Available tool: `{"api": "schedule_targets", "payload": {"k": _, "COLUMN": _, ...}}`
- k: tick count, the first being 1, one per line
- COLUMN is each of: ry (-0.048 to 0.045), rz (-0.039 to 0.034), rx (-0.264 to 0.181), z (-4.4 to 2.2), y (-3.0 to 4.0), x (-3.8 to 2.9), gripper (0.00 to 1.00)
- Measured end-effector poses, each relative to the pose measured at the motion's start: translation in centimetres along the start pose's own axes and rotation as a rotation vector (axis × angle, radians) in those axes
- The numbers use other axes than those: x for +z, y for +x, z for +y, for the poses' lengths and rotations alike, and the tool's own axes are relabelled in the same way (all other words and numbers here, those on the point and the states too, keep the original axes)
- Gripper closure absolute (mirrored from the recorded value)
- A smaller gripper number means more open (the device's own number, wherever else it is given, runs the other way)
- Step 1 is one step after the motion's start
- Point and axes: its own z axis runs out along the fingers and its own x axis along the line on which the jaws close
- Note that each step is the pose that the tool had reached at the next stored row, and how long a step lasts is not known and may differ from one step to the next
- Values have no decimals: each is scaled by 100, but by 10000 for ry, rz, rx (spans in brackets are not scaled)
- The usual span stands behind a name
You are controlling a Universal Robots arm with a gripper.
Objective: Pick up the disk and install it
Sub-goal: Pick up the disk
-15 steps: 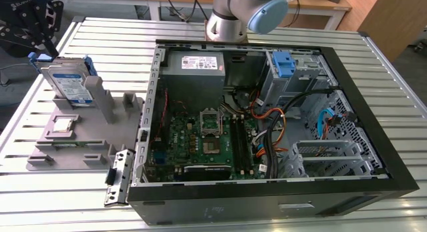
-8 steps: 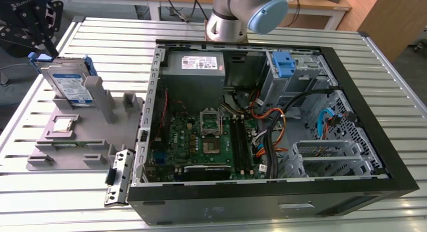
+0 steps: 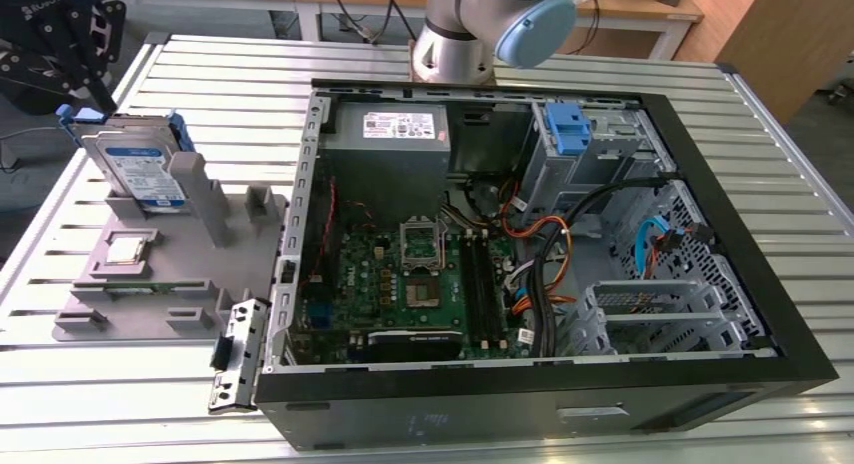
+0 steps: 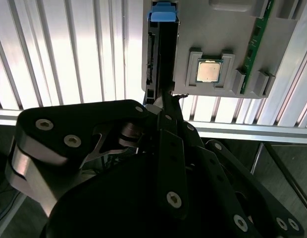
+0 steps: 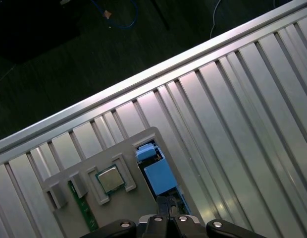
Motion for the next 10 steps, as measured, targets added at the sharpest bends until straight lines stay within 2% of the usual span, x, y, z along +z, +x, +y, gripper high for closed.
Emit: {"api": "schedule_targets", "payload": {"k": 10, "ry": 0, "rz": -1, "rx": -1, "z": 2, "y": -1, "x": -36, "gripper": 90}}
